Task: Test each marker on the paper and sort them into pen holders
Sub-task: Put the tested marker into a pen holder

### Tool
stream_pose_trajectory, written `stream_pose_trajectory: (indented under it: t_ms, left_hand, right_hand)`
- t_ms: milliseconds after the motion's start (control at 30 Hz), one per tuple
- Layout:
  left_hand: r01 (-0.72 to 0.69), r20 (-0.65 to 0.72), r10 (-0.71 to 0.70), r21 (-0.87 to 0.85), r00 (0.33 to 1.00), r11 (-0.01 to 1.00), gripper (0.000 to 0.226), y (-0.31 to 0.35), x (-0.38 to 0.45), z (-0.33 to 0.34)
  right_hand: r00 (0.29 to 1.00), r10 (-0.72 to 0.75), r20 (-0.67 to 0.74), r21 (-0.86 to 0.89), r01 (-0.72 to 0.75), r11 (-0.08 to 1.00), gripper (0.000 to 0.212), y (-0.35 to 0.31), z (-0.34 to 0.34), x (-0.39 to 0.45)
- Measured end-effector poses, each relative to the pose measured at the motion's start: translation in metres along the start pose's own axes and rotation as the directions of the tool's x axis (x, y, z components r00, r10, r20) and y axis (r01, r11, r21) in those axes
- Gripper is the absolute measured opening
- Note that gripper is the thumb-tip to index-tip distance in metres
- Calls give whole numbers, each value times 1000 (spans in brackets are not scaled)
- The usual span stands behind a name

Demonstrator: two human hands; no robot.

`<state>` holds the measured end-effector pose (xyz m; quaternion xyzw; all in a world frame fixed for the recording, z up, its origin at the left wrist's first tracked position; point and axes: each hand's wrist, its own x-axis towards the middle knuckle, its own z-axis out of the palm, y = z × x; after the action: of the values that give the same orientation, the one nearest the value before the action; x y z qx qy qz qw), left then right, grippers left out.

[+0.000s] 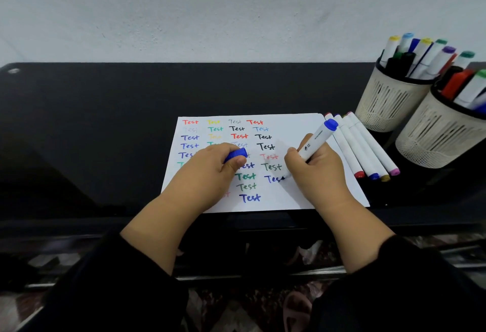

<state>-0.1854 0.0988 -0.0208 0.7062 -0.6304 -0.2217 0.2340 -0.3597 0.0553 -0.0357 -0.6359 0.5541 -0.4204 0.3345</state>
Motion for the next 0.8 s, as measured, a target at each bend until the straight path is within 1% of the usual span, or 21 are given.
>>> stream_pose_trajectory:
  t_ms: [133, 267, 333, 367, 433, 533, 600, 667, 800]
  left_hand:
    - [4, 7, -4, -3, 1000, 1000, 25, 1, -1, 0]
    - [-1, 16, 1, -13, 1000, 1000, 28, 3, -3, -1]
    - [-7, 19, 8, -25, 1000, 1000, 26, 5, -4, -2]
    - [-10, 24, 11, -41, 1000, 999, 25, 6, -5, -2]
    - [-23, 46, 27, -88, 999, 996, 21, 7, -6, -2]
    - [-42, 85, 56, -165, 995, 985, 8, 9, -9, -1]
    - [-54, 102, 75, -203, 992, 978, 8, 11, -10, -2]
    - [-61, 107, 86, -218, 991, 974, 12, 13, -11, -3]
    - [-79, 98, 104, -228, 990, 970, 12, 15, -13, -5]
  right_hand:
    - [1000, -1, -15, 28, 2, 1000, 33, -3, -1, 0]
    - [1000, 12, 25, 11, -12, 1000, 34, -3, -1, 0]
    - [1000, 29, 8, 41, -29, 999, 34, -4, -2, 1]
    - [999, 42, -17, 84, -40, 996, 35, -4, -3, 2]
    - [995, 79, -53, 223, -65, 973, 36, -5, -4, 3]
    - [996, 91, -1, 457, -81, 886, 38, -12, -4, 4]
    - [997, 70, 36, 563, -79, 823, 38, -19, -2, 2]
    - [997, 49, 53, 598, -71, 798, 37, -24, 0, 0]
    - [996, 23, 82, 555, -64, 829, 35, -29, 5, -4]
